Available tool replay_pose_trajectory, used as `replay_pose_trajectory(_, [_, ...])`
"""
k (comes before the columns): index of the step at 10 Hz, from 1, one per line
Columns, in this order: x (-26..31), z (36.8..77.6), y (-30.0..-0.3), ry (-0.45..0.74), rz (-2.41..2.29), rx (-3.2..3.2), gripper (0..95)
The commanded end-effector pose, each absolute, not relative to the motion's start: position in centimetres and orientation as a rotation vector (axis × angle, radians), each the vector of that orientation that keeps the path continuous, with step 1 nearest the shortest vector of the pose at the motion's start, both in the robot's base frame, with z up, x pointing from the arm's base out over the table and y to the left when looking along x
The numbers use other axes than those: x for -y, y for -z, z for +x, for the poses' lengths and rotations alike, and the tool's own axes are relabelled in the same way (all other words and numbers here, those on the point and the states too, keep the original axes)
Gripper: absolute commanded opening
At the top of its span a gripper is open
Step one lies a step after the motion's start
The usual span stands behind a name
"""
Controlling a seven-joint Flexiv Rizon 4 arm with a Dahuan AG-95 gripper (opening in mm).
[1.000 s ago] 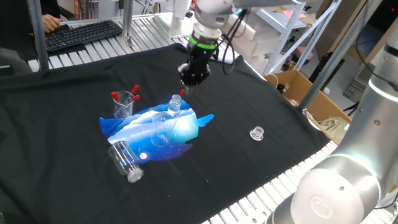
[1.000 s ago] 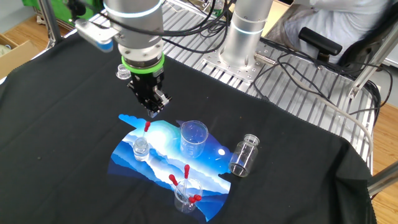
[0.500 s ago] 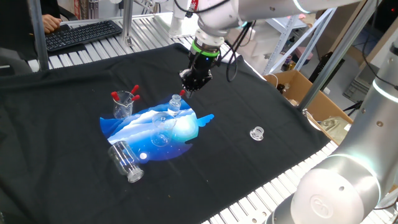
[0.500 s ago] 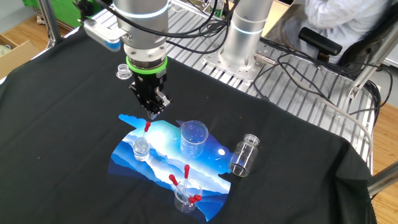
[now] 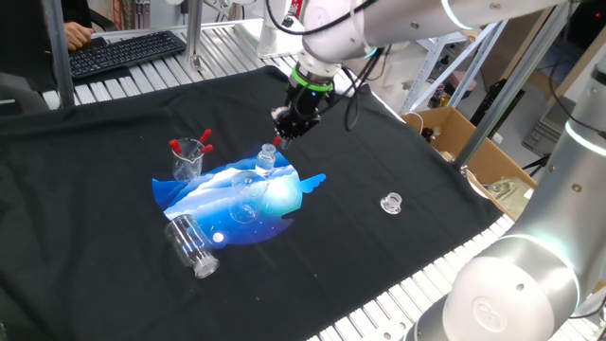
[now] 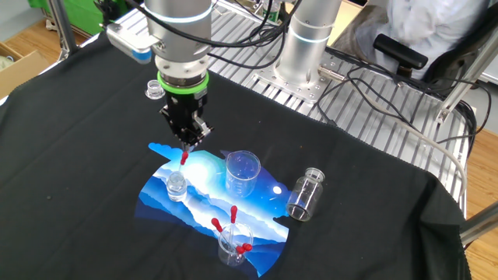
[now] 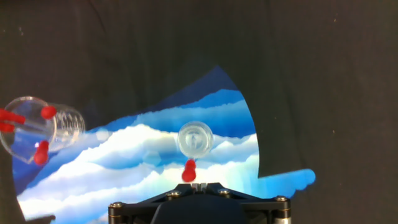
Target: Transfer liquid using a dropper
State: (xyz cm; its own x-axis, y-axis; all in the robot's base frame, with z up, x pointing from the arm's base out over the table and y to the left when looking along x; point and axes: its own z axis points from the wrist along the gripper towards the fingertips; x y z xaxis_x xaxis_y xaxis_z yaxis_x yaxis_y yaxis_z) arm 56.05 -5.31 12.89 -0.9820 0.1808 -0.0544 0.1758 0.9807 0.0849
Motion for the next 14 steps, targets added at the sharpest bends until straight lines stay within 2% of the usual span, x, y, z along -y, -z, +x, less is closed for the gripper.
replay_pose_trajectory(1, [5.1,57.3,-13.1,-0.134,0.300,-3.061,0.0])
replay_pose_trajectory(7, [5.0,56.1,-12.7,-0.091,0.232,-3.077,0.0])
replay_pose_trajectory(14, [4.6,54.5,-12.6,-0.119,0.316,-3.064,0.0])
